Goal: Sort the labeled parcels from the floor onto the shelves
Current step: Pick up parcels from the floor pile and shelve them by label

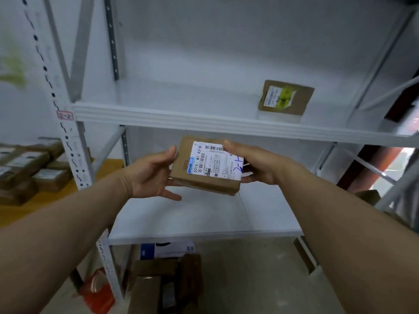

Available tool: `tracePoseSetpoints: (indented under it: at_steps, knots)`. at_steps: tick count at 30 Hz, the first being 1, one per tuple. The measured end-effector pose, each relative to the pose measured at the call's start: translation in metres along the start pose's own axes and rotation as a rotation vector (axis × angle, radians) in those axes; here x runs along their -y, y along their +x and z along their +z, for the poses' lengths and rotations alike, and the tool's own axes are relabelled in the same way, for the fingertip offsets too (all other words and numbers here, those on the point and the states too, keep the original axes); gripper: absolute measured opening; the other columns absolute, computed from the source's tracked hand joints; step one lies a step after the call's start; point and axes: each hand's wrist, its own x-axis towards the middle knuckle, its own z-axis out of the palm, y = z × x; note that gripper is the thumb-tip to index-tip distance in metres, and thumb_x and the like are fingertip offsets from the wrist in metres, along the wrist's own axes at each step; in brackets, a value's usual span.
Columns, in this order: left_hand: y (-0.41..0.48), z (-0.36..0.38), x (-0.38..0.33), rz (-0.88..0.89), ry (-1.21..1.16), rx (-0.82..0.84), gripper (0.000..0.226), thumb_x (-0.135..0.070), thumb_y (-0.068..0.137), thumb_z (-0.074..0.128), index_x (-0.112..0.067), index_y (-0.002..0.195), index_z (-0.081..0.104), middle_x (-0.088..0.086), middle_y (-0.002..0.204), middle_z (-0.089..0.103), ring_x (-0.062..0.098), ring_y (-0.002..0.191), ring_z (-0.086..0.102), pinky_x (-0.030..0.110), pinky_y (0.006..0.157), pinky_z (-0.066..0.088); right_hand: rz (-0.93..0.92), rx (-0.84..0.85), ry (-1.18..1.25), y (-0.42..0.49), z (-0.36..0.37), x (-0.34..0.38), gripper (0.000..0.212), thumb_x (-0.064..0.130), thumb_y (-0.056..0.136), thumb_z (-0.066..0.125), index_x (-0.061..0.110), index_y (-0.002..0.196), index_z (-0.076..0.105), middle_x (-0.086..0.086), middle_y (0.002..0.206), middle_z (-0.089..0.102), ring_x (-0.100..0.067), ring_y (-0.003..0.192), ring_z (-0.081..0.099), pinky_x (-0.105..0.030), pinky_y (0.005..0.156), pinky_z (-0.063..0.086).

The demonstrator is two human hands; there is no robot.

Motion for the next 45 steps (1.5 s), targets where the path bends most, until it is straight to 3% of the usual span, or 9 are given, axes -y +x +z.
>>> tracePoseSetpoints:
  at_steps: [7, 12, 19, 22, 25, 28, 35, 42, 45]
  knots:
    - [0.004, 0.009, -0.047, 0.034, 0.283, -0.065, 0.071, -0.037, 0.039, 0.094, -0.016, 0.104, 0.074, 0.009, 0.102, 0.075, 0.021, 0.084, 0.07, 0.036, 0.079, 0.053, 0.028, 0.037, -0.081, -0.011, -0.012, 0.035, 0.09, 0.088, 0.056, 0.054, 0.024, 0.117, 0.07, -0.003, 0.118, 0.064, -0.023, 0.106, 0.059, -0.042, 0.09, 0.052]
    - [-0.001, 0.015, -0.101, 0.013, 0.606, -0.023, 0.091, -0.043, 0.042, 0.093, -0.008, 0.122, 0.066, 0.025, 0.131, 0.061, 0.033, 0.107, 0.058, 0.046, 0.095, 0.036, 0.006, 0.089, -0.179, -0.012, -0.011, 0.051, 0.08, 0.08, 0.067, 0.061, 0.032, 0.132, 0.06, -0.004, 0.132, 0.063, -0.022, 0.122, 0.057, -0.046, 0.101, 0.047]
    - [-0.008, 0.031, -0.155, 0.05, 0.87, 0.078, 0.059, -0.031, 0.064, 0.079, -0.012, 0.117, 0.059, 0.021, 0.119, 0.068, 0.032, 0.102, 0.066, 0.046, 0.095, 0.044, -0.118, 0.222, -0.143, -0.009, 0.001, 0.076, 0.054, 0.049, 0.08, 0.072, 0.034, 0.129, 0.059, 0.003, 0.115, 0.074, -0.016, 0.113, 0.066, -0.046, 0.102, 0.047]
    - [-0.007, 0.027, -0.164, 0.133, 0.845, 0.051, 0.073, -0.031, 0.063, 0.081, -0.013, 0.129, 0.055, 0.019, 0.119, 0.069, 0.033, 0.106, 0.066, 0.045, 0.096, 0.047, -0.129, 0.16, -0.108, -0.004, 0.002, 0.087, 0.061, 0.039, 0.078, 0.079, 0.028, 0.133, 0.055, -0.001, 0.118, 0.074, -0.02, 0.114, 0.067, -0.044, 0.098, 0.051]
    - [-0.002, 0.017, -0.164, 0.342, 0.564, -0.156, 0.113, -0.027, 0.059, 0.086, -0.024, 0.155, 0.026, 0.007, 0.125, 0.066, 0.024, 0.113, 0.065, 0.044, 0.099, 0.049, -0.219, 0.036, -0.013, 0.002, -0.003, 0.094, 0.044, 0.041, 0.081, 0.077, 0.027, 0.121, 0.063, 0.001, 0.103, 0.076, -0.019, 0.102, 0.067, -0.036, 0.085, 0.052]
    - [-0.005, -0.001, -0.161, 0.352, 0.337, -0.101, 0.135, -0.03, 0.048, 0.096, -0.029, 0.157, 0.016, 0.006, 0.134, 0.063, 0.027, 0.124, 0.059, 0.046, 0.098, 0.05, -0.305, -0.055, 0.176, 0.002, -0.006, 0.106, 0.024, 0.041, 0.088, 0.067, 0.026, 0.106, 0.07, 0.001, 0.09, 0.075, -0.017, 0.091, 0.068, -0.034, 0.083, 0.05]
    - [-0.04, 0.003, -0.154, 0.283, 0.486, -0.065, 0.042, -0.032, 0.09, 0.068, -0.018, 0.129, 0.059, 0.005, 0.12, 0.071, 0.024, 0.11, 0.063, 0.044, 0.102, 0.048, -0.38, -0.111, 0.19, 0.005, 0.024, 0.132, 0.023, 0.041, 0.093, 0.061, 0.032, 0.11, 0.072, 0.004, 0.097, 0.077, -0.02, 0.104, 0.068, -0.04, 0.094, 0.047]
    - [-0.031, 0.008, -0.148, 0.363, 0.454, -0.225, 0.039, -0.021, 0.088, 0.071, -0.018, 0.126, 0.061, 0.002, 0.103, 0.077, 0.017, 0.09, 0.075, 0.032, 0.077, 0.056, -0.328, -0.188, 0.225, 0.007, 0.046, 0.125, 0.028, 0.049, 0.101, 0.051, 0.033, 0.119, 0.066, 0.007, 0.107, 0.077, -0.02, 0.11, 0.067, -0.042, 0.094, 0.054]
    - [-0.009, 0.025, -0.146, 0.391, 0.437, -0.273, 0.08, -0.024, 0.082, 0.079, -0.017, 0.148, 0.035, 0.002, 0.11, 0.075, 0.018, 0.094, 0.073, 0.035, 0.079, 0.055, -0.315, -0.235, 0.254, 0.005, 0.031, 0.12, 0.028, 0.046, 0.101, 0.053, 0.028, 0.122, 0.06, 0.002, 0.106, 0.076, -0.021, 0.102, 0.07, -0.048, 0.092, 0.057]
